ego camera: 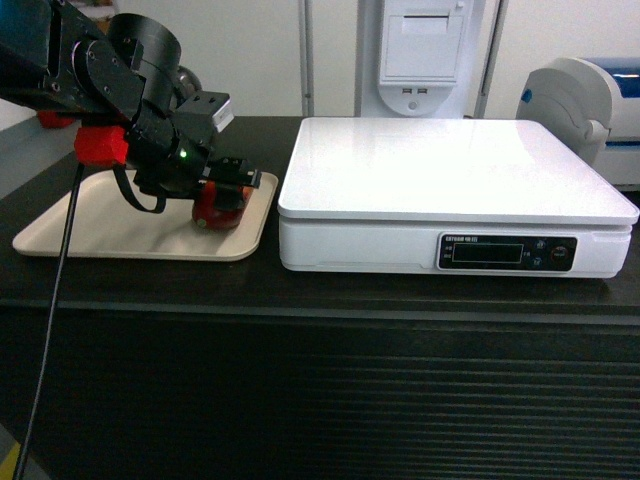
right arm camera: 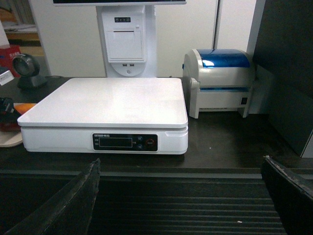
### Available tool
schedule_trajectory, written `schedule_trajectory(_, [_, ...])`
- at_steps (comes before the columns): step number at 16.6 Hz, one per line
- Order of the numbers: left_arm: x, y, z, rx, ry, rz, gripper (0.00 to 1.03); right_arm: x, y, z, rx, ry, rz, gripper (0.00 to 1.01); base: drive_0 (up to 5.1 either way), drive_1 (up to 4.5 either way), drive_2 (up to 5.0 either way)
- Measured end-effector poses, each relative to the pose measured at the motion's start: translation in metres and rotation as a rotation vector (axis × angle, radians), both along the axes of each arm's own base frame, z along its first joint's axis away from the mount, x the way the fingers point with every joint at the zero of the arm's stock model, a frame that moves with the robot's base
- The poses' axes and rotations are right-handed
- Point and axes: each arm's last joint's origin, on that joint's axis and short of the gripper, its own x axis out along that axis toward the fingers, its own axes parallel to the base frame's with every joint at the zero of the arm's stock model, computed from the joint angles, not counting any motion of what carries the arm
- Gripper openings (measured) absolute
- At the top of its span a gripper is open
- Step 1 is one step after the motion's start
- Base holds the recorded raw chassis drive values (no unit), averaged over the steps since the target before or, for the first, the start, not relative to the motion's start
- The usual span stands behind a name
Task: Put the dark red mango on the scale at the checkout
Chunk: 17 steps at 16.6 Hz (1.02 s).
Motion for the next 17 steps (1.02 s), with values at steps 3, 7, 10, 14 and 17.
schedule_trajectory(3, [-0.013,-0.004,0.022,0.005,-0.042,-0.013,0.58,0.000,0.000,0.000,0.000,0.000,0.000,0.98,0.0,0.00,0.0])
schedule_trajectory(7, [-0.063,-0.057,0.128,-0.058,-0.308,-0.126,0.58,0.000,0.000,0.000,0.000,0.000,0.000,0.98,0.0,0.00,0.0])
schedule_trajectory(10, [-0.106,-0.132,0.154,-0.127,-0.371,-0.281,0.58,0.000,0.000,0.000,0.000,0.000,0.000,0.98,0.0,0.00,0.0])
schedule_trajectory(14, [-0.131,-0.190,0.117,-0.165,-0.266,-0.321,0.58,0.000,0.000,0.000,0.000,0.000,0.000,0.98,0.0,0.00,0.0])
schedule_trajectory(17, [-0.118,-0.200,0.109,-0.220,-0.221,-0.237,0.58,0.000,0.000,0.000,0.000,0.000,0.000,0.98,0.0,0.00,0.0])
